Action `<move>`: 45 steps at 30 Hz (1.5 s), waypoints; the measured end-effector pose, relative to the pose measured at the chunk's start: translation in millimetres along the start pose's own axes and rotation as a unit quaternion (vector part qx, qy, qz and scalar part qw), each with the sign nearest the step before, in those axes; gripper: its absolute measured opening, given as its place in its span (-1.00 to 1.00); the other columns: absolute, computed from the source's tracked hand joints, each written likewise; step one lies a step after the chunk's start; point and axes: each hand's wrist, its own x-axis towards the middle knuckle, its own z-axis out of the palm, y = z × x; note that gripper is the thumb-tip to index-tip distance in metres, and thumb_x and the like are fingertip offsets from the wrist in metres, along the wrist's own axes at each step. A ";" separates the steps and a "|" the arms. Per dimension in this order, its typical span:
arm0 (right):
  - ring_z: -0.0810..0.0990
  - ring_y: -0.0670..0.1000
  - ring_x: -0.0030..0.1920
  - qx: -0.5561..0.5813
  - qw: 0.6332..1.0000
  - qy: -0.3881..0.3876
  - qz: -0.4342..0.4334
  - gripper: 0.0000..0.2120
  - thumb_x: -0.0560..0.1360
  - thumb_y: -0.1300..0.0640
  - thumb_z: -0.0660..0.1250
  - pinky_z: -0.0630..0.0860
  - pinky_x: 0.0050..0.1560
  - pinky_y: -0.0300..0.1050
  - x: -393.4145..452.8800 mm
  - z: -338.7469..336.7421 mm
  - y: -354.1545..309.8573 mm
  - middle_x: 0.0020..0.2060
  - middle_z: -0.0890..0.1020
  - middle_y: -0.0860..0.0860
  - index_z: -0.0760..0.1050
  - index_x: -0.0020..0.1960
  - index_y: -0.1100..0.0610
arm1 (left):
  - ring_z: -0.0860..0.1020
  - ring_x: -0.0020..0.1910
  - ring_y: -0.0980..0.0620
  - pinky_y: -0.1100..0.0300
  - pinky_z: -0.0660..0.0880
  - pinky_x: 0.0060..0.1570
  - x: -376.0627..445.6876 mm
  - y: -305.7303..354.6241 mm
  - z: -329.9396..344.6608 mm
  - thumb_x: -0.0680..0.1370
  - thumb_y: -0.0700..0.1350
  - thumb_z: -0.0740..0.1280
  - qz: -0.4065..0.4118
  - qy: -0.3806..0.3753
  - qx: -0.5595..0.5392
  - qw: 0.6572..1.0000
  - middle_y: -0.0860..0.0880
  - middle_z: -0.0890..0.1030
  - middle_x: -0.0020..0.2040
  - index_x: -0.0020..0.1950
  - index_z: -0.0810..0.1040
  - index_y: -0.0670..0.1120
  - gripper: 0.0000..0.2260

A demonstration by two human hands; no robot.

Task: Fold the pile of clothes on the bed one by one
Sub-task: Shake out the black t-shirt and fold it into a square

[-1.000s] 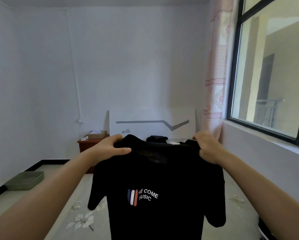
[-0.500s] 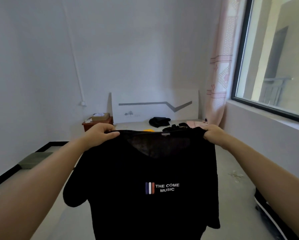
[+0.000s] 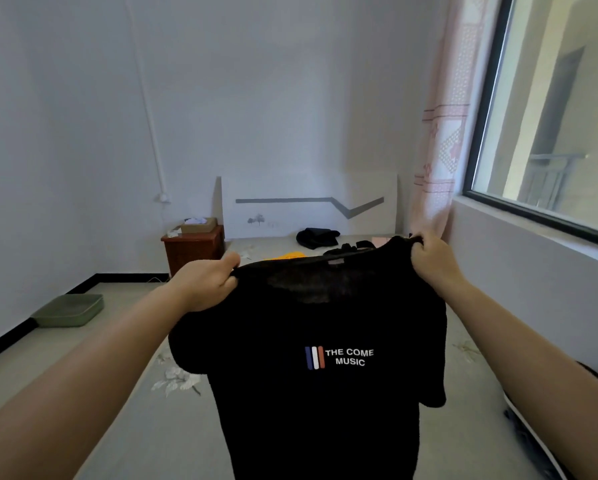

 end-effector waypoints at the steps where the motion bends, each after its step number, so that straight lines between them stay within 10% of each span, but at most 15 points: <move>1: 0.45 0.16 0.10 -0.002 1.000 -0.009 -0.020 -0.80 0.52 0.26 0.16 0.30 0.03 -0.11 -1.9 -2.5 1.1 0.01 0.53 0.20 0.44 0.10 0.29 | 0.43 -0.24 -0.09 0.10 0.31 -0.27 1.2 0.6 -1.6 0.60 -0.16 0.07 0.001 0.005 -0.049 0.999 -0.08 0.44 -0.26 -0.02 0.24 -0.07 -0.99; 5: 0.52 0.18 -0.03 0.027 0.995 -0.049 -0.085 -0.90 0.46 0.32 0.28 0.28 -0.23 -0.22 -11.1 -16.0 6.9 -0.12 0.57 0.17 0.52 -0.04 0.31 | 0.43 -0.32 -0.10 0.15 0.25 -0.35 0.2 0.3 -4.4 0.60 -0.20 0.08 0.040 0.108 -0.082 0.990 -0.11 0.45 -0.34 -0.12 0.30 -0.04 -0.88; 9: 0.52 0.15 -0.02 -0.021 0.992 -0.015 -0.124 -0.83 0.47 0.38 0.25 0.24 -0.17 -0.33 -11.2 -24.5 9.0 -0.03 0.60 0.24 0.55 0.02 0.35 | 0.57 -0.34 -0.03 0.27 0.38 -0.41 -9.8 2.3 -9.3 0.48 0.23 0.04 0.204 0.222 0.082 0.950 -0.04 0.59 -0.33 -0.08 0.56 -0.15 -0.49; 14: 0.55 0.20 0.04 -0.107 0.986 0.038 -0.122 -0.78 0.49 0.35 0.22 0.32 -0.03 -0.19 -6.8 -24.6 10.7 0.01 0.63 0.23 0.59 0.05 0.31 | 0.44 -0.60 0.03 0.39 0.27 -0.65 -2.2 5.3 -8.5 0.64 0.07 -0.13 0.325 0.303 0.192 0.875 -0.02 0.46 -0.54 -0.34 0.62 -0.12 -0.37; 19: 0.56 0.22 0.01 -0.145 0.980 0.079 -0.110 -0.73 0.50 0.34 0.16 0.42 -0.06 -0.07 -5.3 -15.1 7.6 -0.01 0.64 0.22 0.59 0.06 0.26 | 0.59 -0.41 -0.05 0.28 0.43 -0.48 5.1 7.2 -1.4 0.58 -0.05 0.13 0.204 0.359 0.048 0.910 -0.13 0.60 -0.38 -0.21 0.65 -0.24 -0.61; 24: 0.53 0.19 0.10 -0.072 0.992 0.077 -0.068 -0.72 0.49 0.37 0.15 0.33 0.06 -0.16 5.4 -4.4 -2.6 0.05 0.63 0.20 0.58 0.08 0.27 | 0.49 -0.23 0.17 0.39 0.30 -0.30 27.2 3.1 1.7 0.54 -0.21 0.27 -0.017 0.221 -0.263 0.939 0.06 0.59 -0.20 -0.02 0.62 -0.17 -0.86; 29: 0.50 0.14 0.15 0.077 0.993 0.056 0.067 -0.72 0.48 0.38 0.16 0.34 0.17 -0.16 23.9 3.6 -9.9 0.11 0.59 0.19 0.55 0.13 0.29 | 0.55 -0.21 0.21 0.42 0.43 -0.30 35.0 0.8 -3.2 0.54 -0.20 0.28 -0.083 0.192 -0.487 0.848 0.09 0.61 -0.19 -0.09 0.60 -0.04 -0.88; 34: 0.46 0.05 -0.06 0.229 0.959 0.021 0.166 -0.73 0.50 0.37 0.14 0.38 -0.23 -0.24 37.8 6.4 -12.8 -0.09 0.53 0.11 0.53 0.12 0.29 | 0.61 -0.17 0.03 0.27 0.53 -0.30 43.1 -0.1 -15.4 0.55 -0.21 0.24 -0.125 0.127 -0.667 0.724 -0.06 0.64 -0.13 0.03 0.58 -0.17 -0.86; 40: 0.53 0.18 0.08 -0.042 0.996 0.019 -0.080 -0.76 0.51 0.34 0.14 0.35 0.04 -0.11 39.6 2.2 -13.8 0.03 0.61 0.21 0.53 0.08 0.32 | 0.48 -0.05 0.03 0.19 0.37 -0.05 55.0 6.8 -17.0 0.57 -0.21 0.20 -0.116 0.280 -0.456 0.837 -0.07 0.57 -0.02 0.11 0.55 -0.22 -0.81; 45: 0.54 0.25 -0.04 -0.129 0.972 0.042 -0.190 -0.80 0.49 0.36 0.20 0.37 0.03 0.01 2.4 0.8 -11.6 -0.11 0.64 0.26 0.58 0.01 0.32 | 0.54 -0.39 -0.12 0.16 0.38 -0.52 18.2 15.0 11.7 0.51 -0.17 0.21 0.045 0.414 0.003 0.909 -0.18 0.57 -0.38 -0.23 0.61 -0.28 -0.74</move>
